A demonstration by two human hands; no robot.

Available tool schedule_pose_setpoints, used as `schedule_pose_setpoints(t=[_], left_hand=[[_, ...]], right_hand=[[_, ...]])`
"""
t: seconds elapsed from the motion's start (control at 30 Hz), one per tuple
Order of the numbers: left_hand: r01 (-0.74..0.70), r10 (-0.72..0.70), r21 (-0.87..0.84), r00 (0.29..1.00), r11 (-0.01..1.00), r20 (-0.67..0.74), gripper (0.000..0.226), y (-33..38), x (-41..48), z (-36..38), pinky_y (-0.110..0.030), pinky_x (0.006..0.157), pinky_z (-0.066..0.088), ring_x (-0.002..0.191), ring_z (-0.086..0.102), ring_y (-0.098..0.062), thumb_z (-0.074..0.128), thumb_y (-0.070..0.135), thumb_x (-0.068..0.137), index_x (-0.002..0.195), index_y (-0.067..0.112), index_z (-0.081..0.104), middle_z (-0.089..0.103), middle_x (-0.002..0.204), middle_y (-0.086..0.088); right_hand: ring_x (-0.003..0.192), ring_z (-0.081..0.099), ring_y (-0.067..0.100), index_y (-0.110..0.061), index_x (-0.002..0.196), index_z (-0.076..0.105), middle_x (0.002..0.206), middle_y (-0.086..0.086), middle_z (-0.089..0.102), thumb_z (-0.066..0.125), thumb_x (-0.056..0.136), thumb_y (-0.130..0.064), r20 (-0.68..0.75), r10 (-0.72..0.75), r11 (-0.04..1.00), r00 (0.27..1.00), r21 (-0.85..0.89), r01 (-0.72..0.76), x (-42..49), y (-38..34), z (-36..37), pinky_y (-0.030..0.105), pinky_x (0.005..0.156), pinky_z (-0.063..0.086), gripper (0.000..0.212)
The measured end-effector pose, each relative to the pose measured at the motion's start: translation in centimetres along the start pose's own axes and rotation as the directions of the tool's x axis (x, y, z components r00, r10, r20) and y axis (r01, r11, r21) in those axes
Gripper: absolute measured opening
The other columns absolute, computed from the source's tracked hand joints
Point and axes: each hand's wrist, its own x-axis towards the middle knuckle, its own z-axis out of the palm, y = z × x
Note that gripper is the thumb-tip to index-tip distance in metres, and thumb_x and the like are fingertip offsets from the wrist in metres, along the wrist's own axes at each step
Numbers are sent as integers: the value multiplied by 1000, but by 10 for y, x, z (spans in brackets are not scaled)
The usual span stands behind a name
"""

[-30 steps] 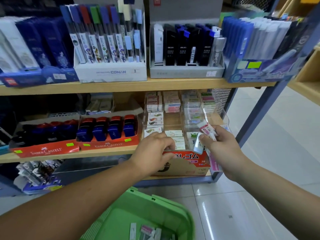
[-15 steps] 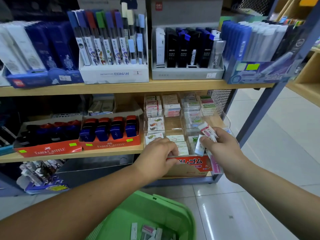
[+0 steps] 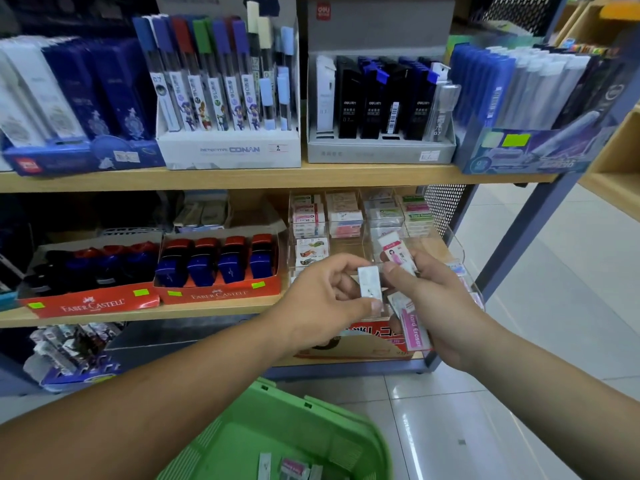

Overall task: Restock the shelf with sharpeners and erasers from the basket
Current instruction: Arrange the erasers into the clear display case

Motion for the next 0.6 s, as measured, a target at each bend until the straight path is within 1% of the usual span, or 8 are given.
schedule_pose_setpoints(t=[0.1,0.2,0.27,0.3,0.37,0.43,0.53,0.6], left_hand=[[59,-59,-31,998,998,-11,47,-1,4,-9,-39,72,64,79,75,-27,78,9,91,130,29,62,72,90,-9],[129,-131,-34,989,991,-62,59,-2,8,-25,-28,70,61,81,75,-22,66,9,99,147,40,49,61,104,-13],[182,-180,11,978,983,-107,59,-5,11,-35,-21,65,57,74,72,-14,66,10,99,148,36,47,62,107,-19],[195,-189,38,973,980,-129,54,-7,13,-39,-21,63,56,69,70,-12,69,10,97,144,30,52,65,105,-19],[186,-169,101,973,977,-154,37,-12,17,-41,-27,61,57,64,67,-12,78,10,90,122,21,61,70,93,-13],[151,-119,205,980,967,-161,24,-14,23,-38,-29,60,58,66,68,-11,84,12,85,102,19,68,71,89,-4],[80,-53,355,995,931,-87,8,-11,32,-28,-26,67,60,75,68,-6,82,18,87,92,21,76,72,88,4],[57,-42,439,998,897,-44,3,-11,38,-22,-28,77,61,83,68,-5,79,21,91,93,24,78,72,89,10]], right_hand=[[89,77,29,-21,116,70,99,8,80,59,106,-23,-39,13,1000,999,2,-13,3,0,-1,53,78,64,15],[70,73,22,-18,111,67,79,8,76,58,107,-27,-96,-7,1000,995,-25,4,5,-4,-1,39,59,63,13],[70,77,23,-29,107,66,75,4,75,58,105,-38,-104,-9,999,995,-34,5,5,-7,-3,38,60,64,12],[75,79,26,-34,106,65,79,3,77,59,104,-43,-105,-18,999,994,-46,13,6,-8,-4,42,64,66,12],[84,79,33,-37,106,65,89,3,79,60,101,-49,-116,-35,998,993,-61,28,6,-9,-6,53,75,66,14],[87,78,34,-37,106,66,97,5,79,63,98,-51,-127,-36,998,991,-64,28,5,-9,-6,60,79,64,16],[83,79,31,-38,110,65,98,4,80,61,99,-50,-100,13,999,995,-49,-17,2,-11,-5,53,71,66,16],[85,78,37,-32,117,66,96,15,79,59,99,-53,-54,72,997,996,-23,-73,0,-12,-4,55,72,65,28]])
